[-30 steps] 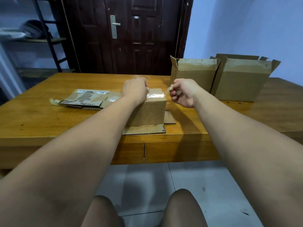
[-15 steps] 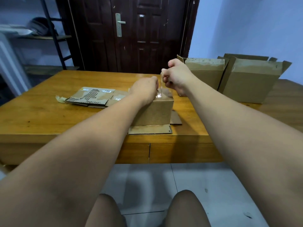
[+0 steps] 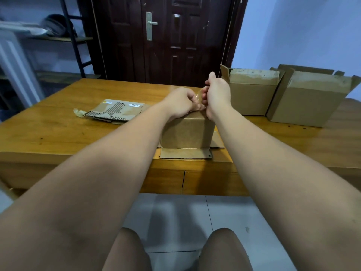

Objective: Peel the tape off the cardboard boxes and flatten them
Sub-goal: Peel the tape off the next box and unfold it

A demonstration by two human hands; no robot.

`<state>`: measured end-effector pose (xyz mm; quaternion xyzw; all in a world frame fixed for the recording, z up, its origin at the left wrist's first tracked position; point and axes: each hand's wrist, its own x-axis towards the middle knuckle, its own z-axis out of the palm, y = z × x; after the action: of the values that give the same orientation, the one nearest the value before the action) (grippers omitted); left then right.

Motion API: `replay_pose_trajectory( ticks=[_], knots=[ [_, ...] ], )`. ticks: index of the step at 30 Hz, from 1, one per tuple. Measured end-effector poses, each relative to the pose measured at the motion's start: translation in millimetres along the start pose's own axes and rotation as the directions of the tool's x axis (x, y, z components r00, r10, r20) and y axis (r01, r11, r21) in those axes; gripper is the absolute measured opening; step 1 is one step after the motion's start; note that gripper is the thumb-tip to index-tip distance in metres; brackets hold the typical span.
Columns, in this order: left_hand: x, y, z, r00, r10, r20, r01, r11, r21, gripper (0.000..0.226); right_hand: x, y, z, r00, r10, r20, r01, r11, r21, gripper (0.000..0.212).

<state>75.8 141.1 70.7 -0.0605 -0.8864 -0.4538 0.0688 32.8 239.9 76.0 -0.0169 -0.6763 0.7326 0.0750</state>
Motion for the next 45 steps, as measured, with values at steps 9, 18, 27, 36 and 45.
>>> replay_pose_trajectory(
  ticks=[9,18,27,36,45],
  knots=[
    [0.0,-2.7,-16.2,0.978,-0.183,-0.104,0.092,0.818,-0.567,0.023,-8.3,6.9,2.1,0.96,-0.268,-0.081,0.24,0.935,-0.26,0.012],
    [-6.0,-18.8,-22.5,0.794,-0.362,-0.488,-0.081,0.733,-0.675,0.016,-7.8,20.6,16.7,0.93,-0.294,0.219,0.353,0.559,-0.75,0.022],
    [-27.4,-60.5,-36.8,0.92,-0.281,-0.273,0.252,0.958,-0.138,0.03,-11.1,21.5,26.6,0.912,-0.293,0.287,0.375,0.31,-0.874,0.023],
    [-57.3,-67.8,-57.7,0.95,-0.275,0.149,0.311,0.878,-0.365,0.026,-12.2,22.4,26.4,0.908,-0.301,0.29,0.379,0.3,-0.875,0.025],
    [-50.2,-67.1,-30.8,0.915,-0.347,-0.205,0.254,0.893,-0.372,0.028,-11.8,23.4,24.7,0.911,-0.307,0.275,0.367,0.304,-0.879,0.024]
  ],
)
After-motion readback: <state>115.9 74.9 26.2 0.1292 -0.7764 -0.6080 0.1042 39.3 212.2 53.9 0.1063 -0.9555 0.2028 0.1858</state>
